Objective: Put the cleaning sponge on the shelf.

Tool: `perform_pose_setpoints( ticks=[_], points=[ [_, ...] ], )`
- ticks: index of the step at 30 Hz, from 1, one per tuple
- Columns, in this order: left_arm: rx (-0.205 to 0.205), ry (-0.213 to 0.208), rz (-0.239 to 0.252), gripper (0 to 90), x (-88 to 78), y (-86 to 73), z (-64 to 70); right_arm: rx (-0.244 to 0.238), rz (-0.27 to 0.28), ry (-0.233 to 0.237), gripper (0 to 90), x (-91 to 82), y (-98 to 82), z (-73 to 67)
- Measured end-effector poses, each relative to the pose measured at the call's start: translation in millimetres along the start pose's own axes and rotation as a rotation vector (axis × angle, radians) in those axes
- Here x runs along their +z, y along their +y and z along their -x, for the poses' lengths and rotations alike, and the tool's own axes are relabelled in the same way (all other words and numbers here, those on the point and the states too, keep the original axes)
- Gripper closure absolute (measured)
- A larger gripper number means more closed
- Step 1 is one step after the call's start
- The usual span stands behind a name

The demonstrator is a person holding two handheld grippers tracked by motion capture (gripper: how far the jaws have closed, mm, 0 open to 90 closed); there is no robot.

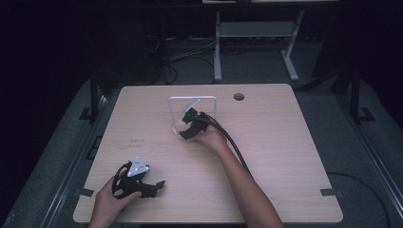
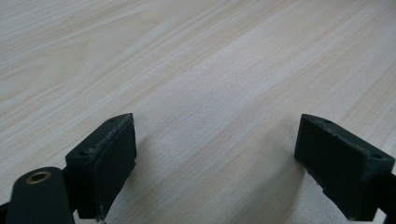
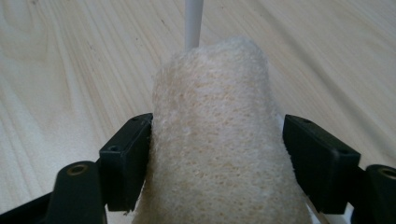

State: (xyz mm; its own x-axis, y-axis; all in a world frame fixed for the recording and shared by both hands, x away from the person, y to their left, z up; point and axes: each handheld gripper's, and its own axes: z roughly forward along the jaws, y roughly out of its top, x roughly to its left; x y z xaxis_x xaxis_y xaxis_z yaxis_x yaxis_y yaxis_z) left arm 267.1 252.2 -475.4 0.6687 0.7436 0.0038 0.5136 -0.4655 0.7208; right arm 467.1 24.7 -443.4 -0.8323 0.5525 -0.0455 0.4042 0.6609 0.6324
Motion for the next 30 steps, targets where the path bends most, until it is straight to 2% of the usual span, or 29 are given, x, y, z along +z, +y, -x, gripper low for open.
perform_pose_setpoints(
  ticks=[4, 12, 15, 19, 25, 26, 30],
  points=[
    [0.0, 0.0, 0.0, 12.1, 0.0, 0.0, 0.0, -0.005, 0.019, 0.003, 25.2, -6.9, 1.8, -1.5],
    [0.0, 0.001, 0.0, 12.1, 0.1, 0.0, 0.0, -0.028, 0.066, -0.031, 25.2, -40.1, 4.9, -8.0],
    [0.002, -0.001, -0.002, 12.1, 0.0, 0.0, -0.1, -0.019, 0.09, -0.021, 27.4, -52.4, 4.6, -9.1],
    [0.002, 0.0, -0.002, 12.1, -0.1, 0.0, -0.1, -0.007, 0.121, 0.022, 40.0, -66.4, 1.2, -12.2],
    [0.002, 0.0, -0.002, 12.1, -0.1, 0.0, -0.1, -0.018, 0.092, 0.1, 83.5, -69.9, -6.5, -18.9],
    [0.001, 0.0, -0.002, 12.1, 0.0, 0.0, 0.0, -0.021, 0.088, 0.107, 87.7, -68.7, -7.5, -19.5],
    [0.002, 0.001, -0.002, 12.1, 0.0, 0.0, -0.1, -0.031, 0.051, 0.121, 90.0, -61.3, -11.7, -21.0]
  ],
)
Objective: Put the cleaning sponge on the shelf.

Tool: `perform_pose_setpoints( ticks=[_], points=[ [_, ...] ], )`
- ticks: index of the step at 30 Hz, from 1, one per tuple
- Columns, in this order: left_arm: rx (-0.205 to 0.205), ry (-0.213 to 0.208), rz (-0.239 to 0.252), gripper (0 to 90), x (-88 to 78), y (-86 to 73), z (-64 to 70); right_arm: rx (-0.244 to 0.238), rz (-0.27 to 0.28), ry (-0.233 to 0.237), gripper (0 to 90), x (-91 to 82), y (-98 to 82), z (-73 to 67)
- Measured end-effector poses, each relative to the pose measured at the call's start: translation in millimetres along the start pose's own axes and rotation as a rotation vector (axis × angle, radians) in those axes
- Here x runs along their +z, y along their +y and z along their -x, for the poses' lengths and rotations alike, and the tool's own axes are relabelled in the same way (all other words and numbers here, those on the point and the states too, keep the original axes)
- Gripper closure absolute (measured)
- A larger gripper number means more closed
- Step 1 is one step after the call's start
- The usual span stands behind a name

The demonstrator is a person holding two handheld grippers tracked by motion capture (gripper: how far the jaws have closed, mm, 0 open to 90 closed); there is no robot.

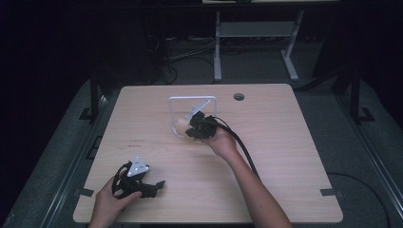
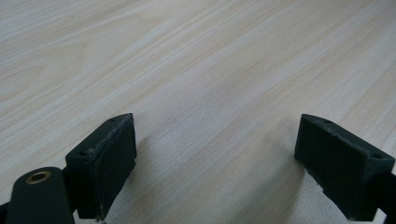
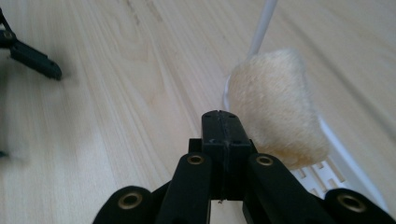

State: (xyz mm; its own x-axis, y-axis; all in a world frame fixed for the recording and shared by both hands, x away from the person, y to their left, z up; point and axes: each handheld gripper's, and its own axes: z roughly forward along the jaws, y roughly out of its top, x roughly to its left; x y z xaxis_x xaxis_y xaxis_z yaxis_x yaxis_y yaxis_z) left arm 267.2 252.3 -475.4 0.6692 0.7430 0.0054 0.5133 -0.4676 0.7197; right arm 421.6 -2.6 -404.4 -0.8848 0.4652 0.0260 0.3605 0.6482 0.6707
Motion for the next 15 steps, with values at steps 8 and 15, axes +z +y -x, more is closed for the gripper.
perform_pose_setpoints(
  ticks=[8, 15],
  points=[
    [-0.001, -0.001, 0.001, 12.1, 0.0, 0.0, 0.1, 0.009, -0.042, -0.003, 90.0, 14.5, -10.9, 4.5],
    [0.0, 0.0, 0.0, 12.1, 0.0, 0.0, 0.0, 0.019, -0.066, -0.038, 90.0, 19.3, -18.7, 13.5]
  ],
)
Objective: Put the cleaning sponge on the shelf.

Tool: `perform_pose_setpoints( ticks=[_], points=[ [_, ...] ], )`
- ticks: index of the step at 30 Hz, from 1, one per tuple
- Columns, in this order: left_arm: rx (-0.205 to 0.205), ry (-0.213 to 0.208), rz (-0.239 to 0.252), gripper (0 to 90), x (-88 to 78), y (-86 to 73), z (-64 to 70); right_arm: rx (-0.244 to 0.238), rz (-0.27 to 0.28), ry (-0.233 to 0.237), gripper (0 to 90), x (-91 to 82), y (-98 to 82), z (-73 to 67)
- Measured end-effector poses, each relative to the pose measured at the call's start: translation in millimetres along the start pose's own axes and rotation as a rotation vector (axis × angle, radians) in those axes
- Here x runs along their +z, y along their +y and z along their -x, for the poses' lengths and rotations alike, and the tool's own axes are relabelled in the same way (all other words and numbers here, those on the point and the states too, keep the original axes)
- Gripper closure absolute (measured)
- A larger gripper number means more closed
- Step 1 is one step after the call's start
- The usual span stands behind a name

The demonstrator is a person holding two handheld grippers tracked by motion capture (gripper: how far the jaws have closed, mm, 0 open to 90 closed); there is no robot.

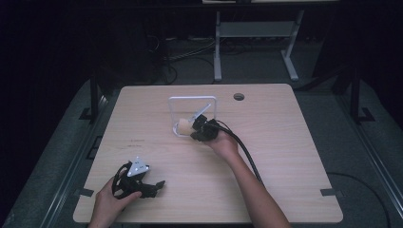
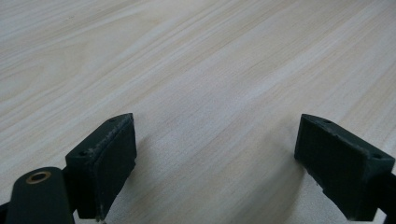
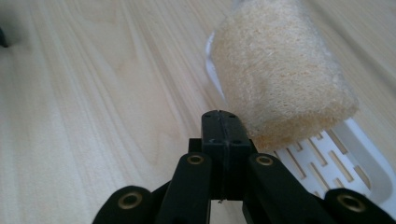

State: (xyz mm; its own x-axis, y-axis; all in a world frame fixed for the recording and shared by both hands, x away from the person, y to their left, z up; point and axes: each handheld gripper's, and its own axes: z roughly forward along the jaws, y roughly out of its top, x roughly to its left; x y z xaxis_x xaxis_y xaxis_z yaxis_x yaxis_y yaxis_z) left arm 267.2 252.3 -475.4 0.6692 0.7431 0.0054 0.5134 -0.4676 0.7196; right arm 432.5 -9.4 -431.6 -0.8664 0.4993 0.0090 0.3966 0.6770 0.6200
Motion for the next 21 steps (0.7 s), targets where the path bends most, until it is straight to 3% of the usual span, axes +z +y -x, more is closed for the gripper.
perform_pose_setpoints(
  ticks=[11, 21],
  points=[
    [-0.002, 0.0, 0.002, 12.1, 0.1, 0.0, 0.1, 0.011, -0.022, -0.046, 90.0, 1.4, -8.4, 10.6],
    [-0.002, 0.0, 0.002, 12.1, 0.1, 0.0, 0.2, 0.021, 0.008, -0.024, 88.1, -9.0, -17.5, 7.9]
  ],
)
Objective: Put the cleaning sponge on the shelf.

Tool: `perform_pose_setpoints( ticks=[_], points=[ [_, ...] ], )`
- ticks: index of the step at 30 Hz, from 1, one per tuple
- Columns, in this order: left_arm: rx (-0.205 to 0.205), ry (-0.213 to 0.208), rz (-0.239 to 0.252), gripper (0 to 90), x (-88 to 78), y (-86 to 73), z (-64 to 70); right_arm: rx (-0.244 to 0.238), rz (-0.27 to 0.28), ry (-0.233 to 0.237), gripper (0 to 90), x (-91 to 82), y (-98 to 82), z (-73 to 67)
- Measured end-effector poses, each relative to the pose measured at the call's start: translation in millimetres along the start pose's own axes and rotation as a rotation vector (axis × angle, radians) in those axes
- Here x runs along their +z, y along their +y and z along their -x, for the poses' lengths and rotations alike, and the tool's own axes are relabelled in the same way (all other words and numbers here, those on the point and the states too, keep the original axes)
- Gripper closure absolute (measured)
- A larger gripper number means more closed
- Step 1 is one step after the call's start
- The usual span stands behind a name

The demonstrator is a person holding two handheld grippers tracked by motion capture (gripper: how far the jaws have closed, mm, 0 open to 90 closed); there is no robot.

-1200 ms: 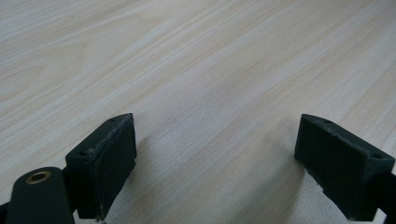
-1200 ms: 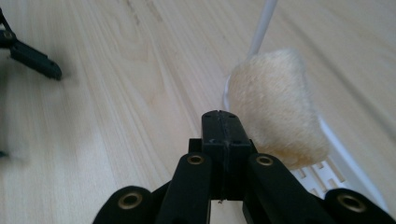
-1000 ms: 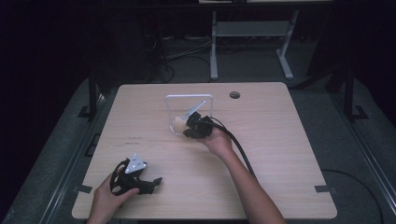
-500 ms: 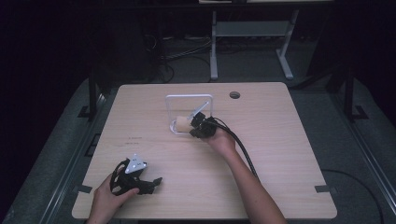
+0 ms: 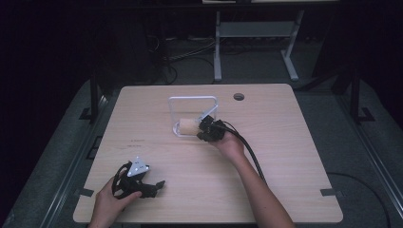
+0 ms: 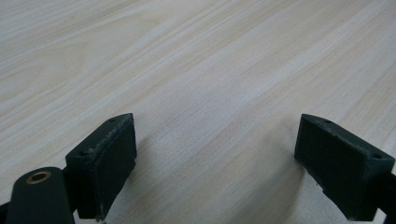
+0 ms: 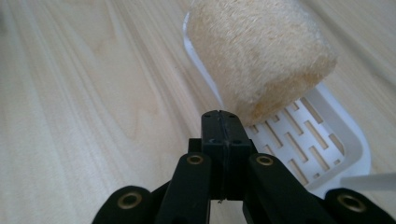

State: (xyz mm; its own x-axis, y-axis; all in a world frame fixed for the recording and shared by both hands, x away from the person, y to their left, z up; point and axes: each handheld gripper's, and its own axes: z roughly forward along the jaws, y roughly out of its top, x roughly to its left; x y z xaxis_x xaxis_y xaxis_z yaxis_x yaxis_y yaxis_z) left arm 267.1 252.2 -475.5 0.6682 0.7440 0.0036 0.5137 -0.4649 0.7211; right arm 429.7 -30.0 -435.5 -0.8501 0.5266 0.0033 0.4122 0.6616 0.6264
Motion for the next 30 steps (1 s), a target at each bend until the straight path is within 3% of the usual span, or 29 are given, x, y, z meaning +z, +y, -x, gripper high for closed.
perform_pose_setpoints(
  ticks=[9, 19, 25, 30],
  points=[
    [0.002, 0.002, 0.0, 12.2, 0.0, 0.1, -0.2, 0.036, 0.027, -0.019, 68.4, -20.9, -17.0, -4.7],
    [0.003, 0.0, -0.002, 12.1, -0.3, 0.2, -0.3, 0.094, 0.043, -0.068, 32.7, -45.4, -45.3, -5.8],
    [0.004, 0.0, -0.003, 12.1, -0.2, 0.0, -0.3, 0.112, 0.062, -0.121, 19.2, -63.2, -68.5, -7.7],
    [0.007, 0.001, -0.004, 12.1, -0.3, 0.1, -0.5, 0.135, 0.066, -0.139, 14.4, -76.1, -88.8, -8.2]
  ],
)
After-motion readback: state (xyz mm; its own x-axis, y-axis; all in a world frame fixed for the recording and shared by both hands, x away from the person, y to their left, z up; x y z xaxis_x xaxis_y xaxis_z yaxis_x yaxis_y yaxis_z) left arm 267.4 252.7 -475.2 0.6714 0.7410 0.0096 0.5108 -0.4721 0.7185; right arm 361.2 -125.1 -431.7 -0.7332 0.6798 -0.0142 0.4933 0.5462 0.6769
